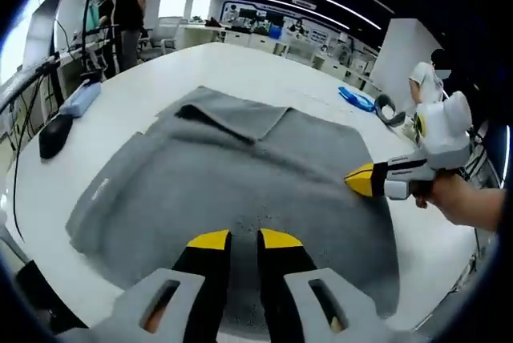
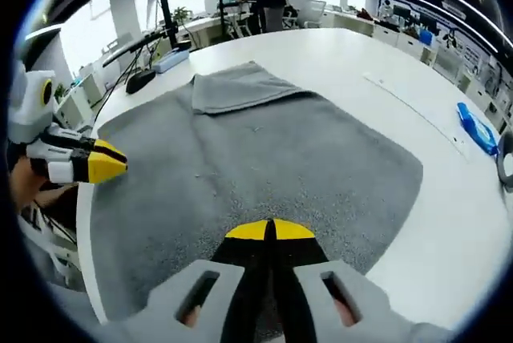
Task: Fold the towel on the table until its edges align and the towel forms a compact rectangular stack.
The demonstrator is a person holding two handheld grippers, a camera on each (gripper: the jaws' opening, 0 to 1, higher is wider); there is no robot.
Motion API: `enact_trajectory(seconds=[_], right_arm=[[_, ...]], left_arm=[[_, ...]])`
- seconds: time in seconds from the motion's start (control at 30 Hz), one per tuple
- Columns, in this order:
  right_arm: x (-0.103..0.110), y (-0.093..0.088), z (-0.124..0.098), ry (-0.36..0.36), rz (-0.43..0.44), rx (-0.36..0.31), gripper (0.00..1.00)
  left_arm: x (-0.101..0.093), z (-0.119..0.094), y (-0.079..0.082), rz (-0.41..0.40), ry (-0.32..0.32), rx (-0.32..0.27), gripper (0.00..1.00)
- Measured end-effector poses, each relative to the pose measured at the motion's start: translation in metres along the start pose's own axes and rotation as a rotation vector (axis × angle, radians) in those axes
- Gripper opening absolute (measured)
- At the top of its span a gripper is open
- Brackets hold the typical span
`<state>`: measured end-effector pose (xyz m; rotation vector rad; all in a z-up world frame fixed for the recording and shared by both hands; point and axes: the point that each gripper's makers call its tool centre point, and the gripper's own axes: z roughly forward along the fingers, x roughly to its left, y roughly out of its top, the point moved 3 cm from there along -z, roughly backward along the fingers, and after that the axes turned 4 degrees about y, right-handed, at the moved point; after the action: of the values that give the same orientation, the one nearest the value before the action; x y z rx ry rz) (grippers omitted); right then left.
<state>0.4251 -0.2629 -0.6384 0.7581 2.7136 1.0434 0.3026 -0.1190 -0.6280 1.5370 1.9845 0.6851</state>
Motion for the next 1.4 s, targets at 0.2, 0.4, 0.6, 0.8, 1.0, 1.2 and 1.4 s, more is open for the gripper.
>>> enact_trajectory(seconds=[0.2, 0.4, 0.6, 0.8, 1.0, 1.2, 1.4], right_arm=[[0.001, -0.002, -0.002, -0.006, -0.02, 0.011, 0.0], [-0.003, -0.01, -0.011, -0.036, -0.126, 0.047, 0.0], [-0.008, -0.021, -0.024, -0.051, -0.089, 0.037, 0.0], [-0.01, -0.034, -0.037, -0.058, -0.066, 0.063, 0.0], [-0.009, -0.049, -0.048, -0.067, -0.043, 0.066, 0.0], [-0.006, -0.062, -0.059, -0.071, -0.021, 0.074, 0.0], [-0.003, -0.075, -0.07, -0.068, 0.011, 0.073, 0.0]], left_arm=[[-0.006, 0.002, -0.001, 0.105, 0.032, -0.006, 0.11], [-0.012, 0.006, 0.0, 0.26, 0.026, 0.004, 0.08], [-0.024, 0.01, 0.003, 0.337, 0.004, 0.027, 0.06], [-0.031, 0.012, 0.004, 0.436, -0.035, -0.008, 0.04], [-0.039, 0.016, 0.007, 0.514, -0.073, -0.01, 0.04], [-0.046, 0.021, 0.011, 0.535, -0.111, 0.001, 0.04], [-0.056, 0.026, 0.015, 0.626, -0.148, 0.015, 0.04]])
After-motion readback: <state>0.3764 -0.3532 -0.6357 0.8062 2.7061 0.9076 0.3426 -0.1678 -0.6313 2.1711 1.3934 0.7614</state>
